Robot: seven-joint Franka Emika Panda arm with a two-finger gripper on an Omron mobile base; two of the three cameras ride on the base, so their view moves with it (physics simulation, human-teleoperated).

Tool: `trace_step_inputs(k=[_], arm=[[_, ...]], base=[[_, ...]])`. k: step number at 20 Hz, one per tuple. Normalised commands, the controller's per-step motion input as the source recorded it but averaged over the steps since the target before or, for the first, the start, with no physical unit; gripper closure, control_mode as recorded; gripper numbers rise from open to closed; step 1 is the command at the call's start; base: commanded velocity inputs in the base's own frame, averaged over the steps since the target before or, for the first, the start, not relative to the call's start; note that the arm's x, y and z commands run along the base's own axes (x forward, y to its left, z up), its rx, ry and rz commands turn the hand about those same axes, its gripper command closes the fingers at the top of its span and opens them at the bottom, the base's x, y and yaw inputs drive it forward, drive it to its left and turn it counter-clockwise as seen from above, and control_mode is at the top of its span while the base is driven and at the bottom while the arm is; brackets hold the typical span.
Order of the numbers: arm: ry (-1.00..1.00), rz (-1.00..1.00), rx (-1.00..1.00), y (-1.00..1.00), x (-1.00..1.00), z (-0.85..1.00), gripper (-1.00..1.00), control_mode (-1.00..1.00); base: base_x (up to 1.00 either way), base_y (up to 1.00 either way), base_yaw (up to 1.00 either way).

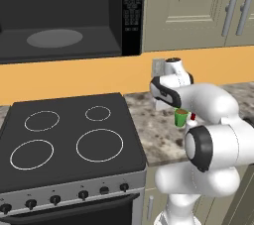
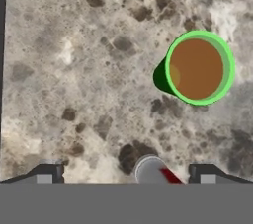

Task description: Place the microwavable item in the microwave. Then, close the microwave door and press the start button.

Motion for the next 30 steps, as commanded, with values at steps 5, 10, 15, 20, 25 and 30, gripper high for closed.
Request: trace_step_inputs(k=[5, 10, 15, 20, 25, 30], arm=[[0.00, 0.00, 0.00, -0.06, 0.17, -0.16, -1.00, -1.00], [-0.01, 0.00, 0.00, -0.10, 0.18, -0.11, -1.00, -1.00], [0.00, 0.03, 0.00, -0.20, 0.35, -0.02, -1.00, -1.00], [0.00, 0.03, 0.00, -0.16, 0.28, -0.15, -1.00, -1.00], [0.00, 0.01, 0.00, -0.05, 0.18, -0.31, -1.00, -1.00], [0.00, 0.00, 0.00, 0.00, 0.22, -0.33, -1.00, -1.00]], base=[[0.00, 0.00, 0.00], [0.00, 0.00, 0.00], [0.00, 0.00, 0.00], [0.00, 0.00, 0.00], [0.00, 0.00, 0.00], [0.00, 0.00, 0.00]])
